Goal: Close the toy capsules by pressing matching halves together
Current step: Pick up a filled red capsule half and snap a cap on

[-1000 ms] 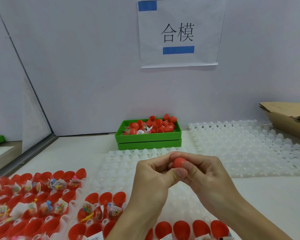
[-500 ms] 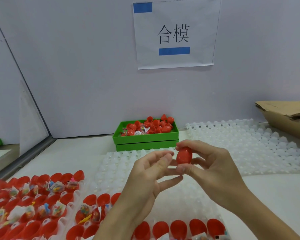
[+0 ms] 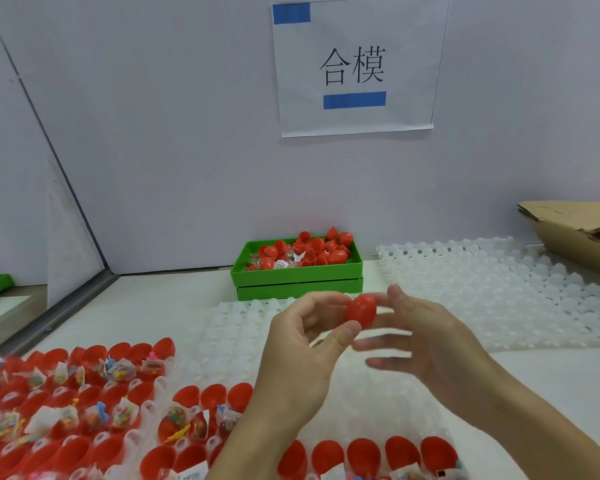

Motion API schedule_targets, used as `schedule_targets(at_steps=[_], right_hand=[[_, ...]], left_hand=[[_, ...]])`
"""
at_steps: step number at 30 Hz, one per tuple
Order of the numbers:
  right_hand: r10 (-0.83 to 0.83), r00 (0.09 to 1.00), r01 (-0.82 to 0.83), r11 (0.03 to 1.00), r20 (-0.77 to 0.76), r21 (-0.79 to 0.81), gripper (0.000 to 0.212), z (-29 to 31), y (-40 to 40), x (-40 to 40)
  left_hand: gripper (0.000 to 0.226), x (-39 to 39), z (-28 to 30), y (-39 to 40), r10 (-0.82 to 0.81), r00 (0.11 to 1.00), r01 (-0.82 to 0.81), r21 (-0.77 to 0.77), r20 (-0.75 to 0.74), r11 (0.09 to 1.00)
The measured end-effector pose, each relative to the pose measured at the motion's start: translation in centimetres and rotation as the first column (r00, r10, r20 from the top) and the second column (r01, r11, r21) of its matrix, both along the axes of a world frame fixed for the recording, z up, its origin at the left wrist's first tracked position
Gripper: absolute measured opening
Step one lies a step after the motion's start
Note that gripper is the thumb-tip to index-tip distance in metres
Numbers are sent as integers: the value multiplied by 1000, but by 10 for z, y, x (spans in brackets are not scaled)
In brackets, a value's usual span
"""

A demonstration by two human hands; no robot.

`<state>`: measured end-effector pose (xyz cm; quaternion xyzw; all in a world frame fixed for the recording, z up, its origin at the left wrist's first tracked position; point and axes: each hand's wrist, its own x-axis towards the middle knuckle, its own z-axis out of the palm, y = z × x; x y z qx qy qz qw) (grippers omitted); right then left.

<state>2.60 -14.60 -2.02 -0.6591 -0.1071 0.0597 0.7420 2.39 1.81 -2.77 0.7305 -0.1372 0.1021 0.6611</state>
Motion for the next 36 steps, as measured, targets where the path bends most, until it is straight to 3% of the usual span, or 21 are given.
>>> schedule_targets(at_steps=[2, 4, 7, 11, 16, 20, 24, 28, 30, 33, 36], right_hand=[[92, 994, -85, 991, -60, 103, 42, 0, 2, 0], [104, 994, -98, 980, -29, 174, 34, 0, 5, 0], [80, 996, -86, 968, 35, 234, 31, -3, 6, 1], [3, 989, -33, 978, 148, 204, 28, -8, 11, 0], [-134, 948, 88, 982, 288, 167, 21, -13, 23, -4], [-173, 933, 139, 982, 316, 128, 20, -14, 27, -4], [-145, 963, 110, 981, 229, 158, 28, -13, 25, -3], [-81, 994, 98, 951, -68, 295, 53, -6, 26, -3], [-8, 985, 68, 936, -171, 345, 61, -5, 28, -4], [77, 967, 37, 902, -244, 430, 58, -4, 29, -8], [51, 967, 58, 910, -249, 410, 54, -7, 28, -7]], left_hand=[[26, -1, -1, 0, 58, 993, -75, 181, 100, 981], [28, -3, 0, 0, 73, 986, -106, 222, 152, 969], [35, -6, 0, -3, -16, 995, 7, 84, 99, 996], [59, -5, -2, -7, -2, 1000, 0, -72, -24, 997], [39, -3, -4, -6, 32, 999, -31, -107, 3, 994], [31, -2, -5, -9, 64, 998, -63, -95, 6, 993], [26, -6, -2, -11, 60, 998, -59, -49, 25, 997], [39, -6, -5, -14, 89, 995, -93, 81, 50, 992], [32, -7, -5, -15, 115, 986, -131, 130, 122, 983], [26, -9, -2, -13, 110, 981, -130, 125, 158, 984], [27, -11, 1, -13, 116, 973, -145, 139, 202, 980]])
